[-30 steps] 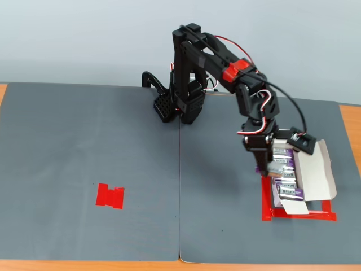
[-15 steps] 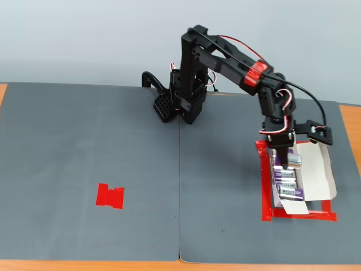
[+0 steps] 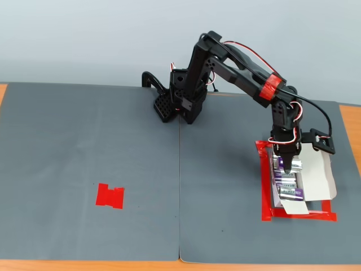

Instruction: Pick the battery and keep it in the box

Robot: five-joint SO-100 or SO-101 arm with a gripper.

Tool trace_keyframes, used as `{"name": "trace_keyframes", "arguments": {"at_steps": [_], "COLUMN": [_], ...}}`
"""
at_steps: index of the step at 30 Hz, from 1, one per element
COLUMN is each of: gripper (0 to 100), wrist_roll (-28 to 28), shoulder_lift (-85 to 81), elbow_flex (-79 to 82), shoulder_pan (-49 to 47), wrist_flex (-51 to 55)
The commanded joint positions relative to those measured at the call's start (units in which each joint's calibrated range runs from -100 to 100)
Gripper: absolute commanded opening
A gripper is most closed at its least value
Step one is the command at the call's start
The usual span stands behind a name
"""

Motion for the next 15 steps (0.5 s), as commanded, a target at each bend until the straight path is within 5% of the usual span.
{"name": "trace_keyframes", "arguments": {"at_steps": [1,15], "gripper": [10,10], "wrist_roll": [-0.15,-0.15], "shoulder_lift": [0.54,3.17], "elbow_flex": [-3.75,-3.66], "shoulder_pan": [-0.73,-1.70], "wrist_flex": [-0.56,-4.64]}}
